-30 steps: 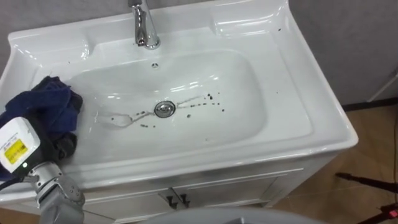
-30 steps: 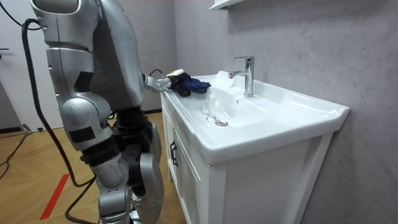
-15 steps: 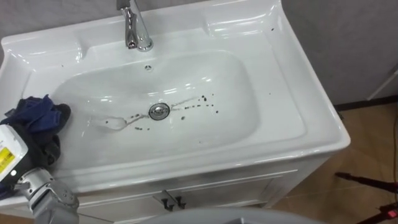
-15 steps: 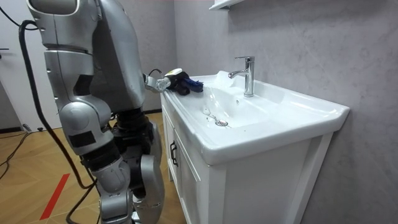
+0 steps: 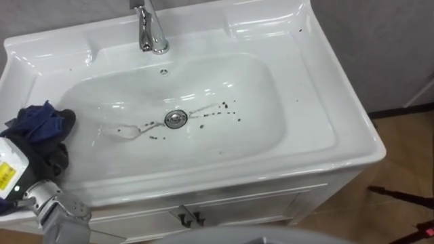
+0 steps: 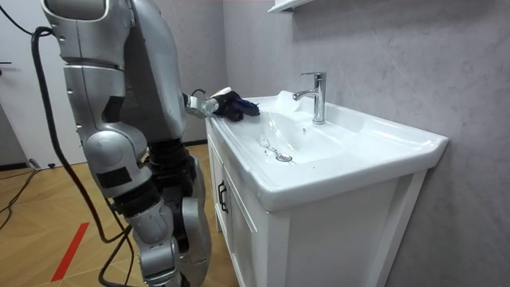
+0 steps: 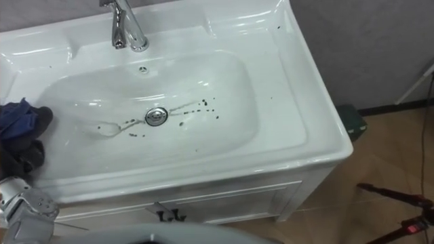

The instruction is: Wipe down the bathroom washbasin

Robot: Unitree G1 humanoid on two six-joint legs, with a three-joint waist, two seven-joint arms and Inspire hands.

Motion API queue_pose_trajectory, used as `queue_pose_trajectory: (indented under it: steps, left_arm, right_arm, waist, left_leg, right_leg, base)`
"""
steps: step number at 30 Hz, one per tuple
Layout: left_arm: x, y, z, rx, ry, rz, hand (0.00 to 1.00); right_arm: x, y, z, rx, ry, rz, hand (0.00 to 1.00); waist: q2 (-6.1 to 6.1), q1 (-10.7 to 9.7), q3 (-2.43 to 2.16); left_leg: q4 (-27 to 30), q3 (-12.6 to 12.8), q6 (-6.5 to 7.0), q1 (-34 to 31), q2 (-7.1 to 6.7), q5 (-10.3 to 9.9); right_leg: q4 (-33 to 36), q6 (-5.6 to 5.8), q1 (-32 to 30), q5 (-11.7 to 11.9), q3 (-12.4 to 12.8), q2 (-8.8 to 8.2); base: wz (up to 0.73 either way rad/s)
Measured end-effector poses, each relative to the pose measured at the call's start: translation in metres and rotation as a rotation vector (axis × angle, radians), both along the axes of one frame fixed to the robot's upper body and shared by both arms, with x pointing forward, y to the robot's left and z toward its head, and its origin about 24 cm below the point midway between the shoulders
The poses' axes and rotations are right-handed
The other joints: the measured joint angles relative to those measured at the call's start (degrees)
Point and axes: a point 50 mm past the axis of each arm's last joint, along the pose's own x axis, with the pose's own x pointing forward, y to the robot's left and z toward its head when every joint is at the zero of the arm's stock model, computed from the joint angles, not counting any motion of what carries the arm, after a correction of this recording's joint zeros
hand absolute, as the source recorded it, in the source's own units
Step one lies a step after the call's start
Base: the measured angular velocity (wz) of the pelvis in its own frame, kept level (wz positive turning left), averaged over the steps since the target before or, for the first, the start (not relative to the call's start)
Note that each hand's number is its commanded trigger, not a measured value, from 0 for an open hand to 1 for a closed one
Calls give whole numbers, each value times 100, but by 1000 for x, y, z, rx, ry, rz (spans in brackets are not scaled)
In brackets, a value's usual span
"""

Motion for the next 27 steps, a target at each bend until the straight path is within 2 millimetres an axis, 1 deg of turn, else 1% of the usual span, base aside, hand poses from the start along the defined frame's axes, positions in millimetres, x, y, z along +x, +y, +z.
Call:
queue_pose_trajectory:
  steps: [2,4,6,8,10,13,15,16,18,19,20,22,27]
  left_arm:
    - [5,-1,4,-22,-19,-16,100]
    - [10,-3,7,-28,-39,-25,100]
    - [12,-7,9,-35,-61,-27,100]
    - [16,-10,14,-54,-109,-22,100]
    - [18,-14,18,-81,-147,-19,100]
    - [21,-20,21,-109,-189,-24,100]
    - [25,-22,25,-125,-216,-39,100]
    - [30,-26,32,-134,-251,-58,100]
    - [38,-31,42,-139,-308,-91,100]
    - [42,-36,48,-143,-347,-123,100]
    - [45,-40,53,-145,-373,-149,100]
    - [48,-45,56,-149,-395,-176,100]
    - [53,-54,57,-163,-400,-222,100]
  right_arm:
    - [3,1,0,9,-23,-2,0]
    - [7,1,0,7,-49,4,0]
    - [11,1,0,-1,-69,11,0]
    - [16,3,-1,-8,-95,12,0]
    - [18,4,-1,-11,-115,16,0]
    - [17,5,-2,-11,-134,21,0]
    - [17,9,-3,-2,-140,21,0]
    - [18,12,-4,7,-149,22,0]
    - [19,15,-5,15,-156,22,0]
    - [19,16,-5,19,-164,20,0]
    - [19,16,-5,20,-166,19,0]
    - [18,16,-5,20,-166,16,0]
    - [14,19,-6,28,-150,20,0]
  waist:
    - [-7,-21,6]
    - [3,-39,20]
    - [4,-59,70]
    - [0,-76,105]
    - [-8,-96,129]
    - [-10,-116,144]
    - [-29,-134,163]
    - [-47,-136,182]
    - [-55,-144,188]
    - [-75,-143,221]
    - [-91,-140,227]
    - [-99,-141,221]
    - [-84,-170,209]
  left_leg:
    - [7,1,0,-34,-2,0]
    - [3,19,0,-51,1,0]
    - [10,18,0,-76,-2,0]
    - [14,8,0,-167,-7,0]
    - [16,5,0,-239,-13,0]
    - [15,2,1,-275,-30,0]
    - [20,-27,2,-328,-34,-1]
    - [20,-61,2,-348,-37,-1]
    - [25,-82,2,-425,-37,-1]
    - [23,-81,2,-437,-36,-1]
    - [22,-80,2,-448,-37,-1]
    - [22,-78,8,-461,-38,-6]
    - [20,-80,13,-451,-47,-10]
  right_leg:
    - [-3,7,-40,1,-78,-11]
    - [-1,13,-72,4,-72,-9]
    - [-4,29,-86,14,-79,-12]
    - [-6,51,-173,32,-104,-17]
    - [-4,66,-228,54,-123,-23]
    - [-4,92,-290,71,-122,-36]
    - [-6,100,-328,76,-120,-39]
    - [-1,103,-364,79,-117,-39]
    - [3,105,-415,90,-113,-38]
    - [4,105,-430,101,-100,-37]
    - [2,106,-449,107,-80,-37]
    - [2,111,-481,114,-31,-37]
    - [7,123,-482,126,79,-39]
  base:
    - [17]
    - [4]
    - [4]
    - [8]
    - [9]
    - [4]
    - [0]
    - [0]
    - [-2]
    - [-10]
    - [-12]
    - [-17]
    - [-12]
